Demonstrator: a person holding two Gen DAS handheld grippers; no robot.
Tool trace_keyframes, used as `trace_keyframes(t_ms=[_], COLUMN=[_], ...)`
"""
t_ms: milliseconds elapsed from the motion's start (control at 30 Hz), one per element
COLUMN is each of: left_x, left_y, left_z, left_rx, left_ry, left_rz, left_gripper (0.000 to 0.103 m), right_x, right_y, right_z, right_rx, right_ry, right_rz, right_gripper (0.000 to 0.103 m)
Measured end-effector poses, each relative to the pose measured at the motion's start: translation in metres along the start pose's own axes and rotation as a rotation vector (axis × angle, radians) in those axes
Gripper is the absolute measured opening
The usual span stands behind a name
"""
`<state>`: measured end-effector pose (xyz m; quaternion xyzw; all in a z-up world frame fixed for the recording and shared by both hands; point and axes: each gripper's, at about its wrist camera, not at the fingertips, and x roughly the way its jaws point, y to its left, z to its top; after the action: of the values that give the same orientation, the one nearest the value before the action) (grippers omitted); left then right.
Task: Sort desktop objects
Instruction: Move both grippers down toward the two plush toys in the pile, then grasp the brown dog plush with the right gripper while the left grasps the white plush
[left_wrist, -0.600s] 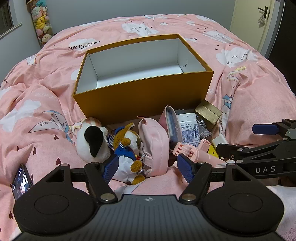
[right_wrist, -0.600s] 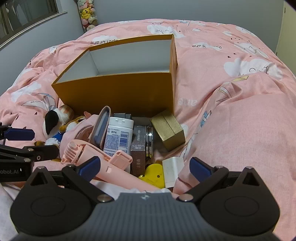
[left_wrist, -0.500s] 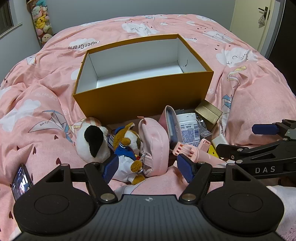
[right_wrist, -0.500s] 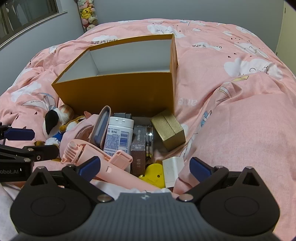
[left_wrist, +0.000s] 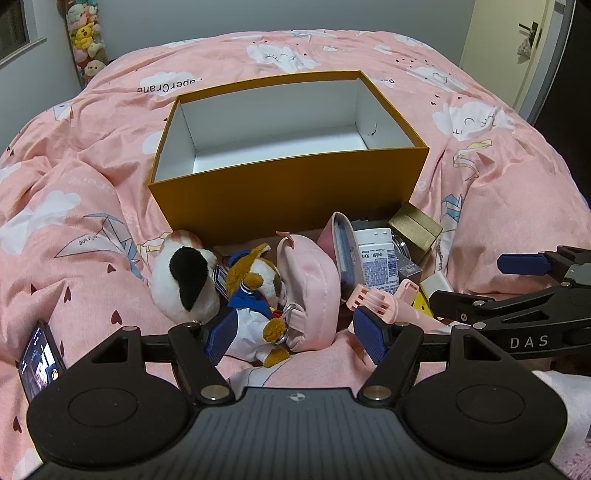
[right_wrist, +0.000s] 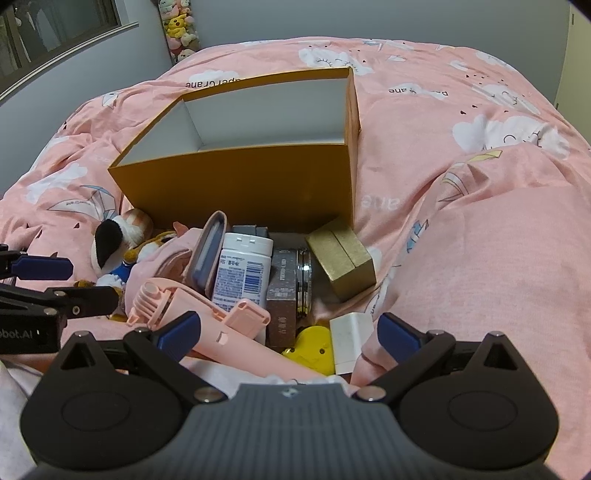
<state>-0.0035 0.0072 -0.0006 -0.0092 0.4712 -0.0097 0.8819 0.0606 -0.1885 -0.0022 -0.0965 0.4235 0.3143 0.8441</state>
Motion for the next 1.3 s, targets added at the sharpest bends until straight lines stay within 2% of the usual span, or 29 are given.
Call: trace_keyframes(t_ms=[133, 367, 533, 700, 833, 1067, 1300], left_x=[-0.004, -0.007, 0.000, 0.017, 0.034, 0.050, 0.070], left_y=[0.011, 0.044, 0.072, 0.097, 0.114, 0.116, 0.108], left_z=[0.004, 0.019, 0.037, 0.050, 0.056, 0.056, 0.053], left_rx=[-0.031, -0.065, -0.073, -0.075, -0.104, -0.058, -0.010], left_ry=[-0.003, 0.012, 0.052, 0.113, 0.154, 0.160, 0.163], left_rz=[-0.010, -0.004, 0.034, -0.013, -0.029, -0.059, -0.100], left_gripper=[0.077, 0.060, 0.053, 0.052, 0.052, 0.052, 0.051], right_x=[0.000, 0.004, 0.014, 0.035, 0.061, 0.101, 0.122], right_y=[0.001, 0.004, 0.023, 0.059, 0.090, 0.116, 0.119], right_z=[0.006, 0.038, 0.072, 0.091, 0.096, 0.097, 0.089], right_rx=[-0.025, -0.055, -0.100, -0.194, -0.270, -0.323, -0.358], right_ry=[-0.005, 0.009, 0.057, 0.145, 0.213, 0.303, 0.366], right_rz=[0.017, 0.094, 0.239, 0.397, 0.427, 0.436, 0.446], right_gripper=[0.092, 0.067, 0.056, 0.048, 0.037, 0.035, 0.034])
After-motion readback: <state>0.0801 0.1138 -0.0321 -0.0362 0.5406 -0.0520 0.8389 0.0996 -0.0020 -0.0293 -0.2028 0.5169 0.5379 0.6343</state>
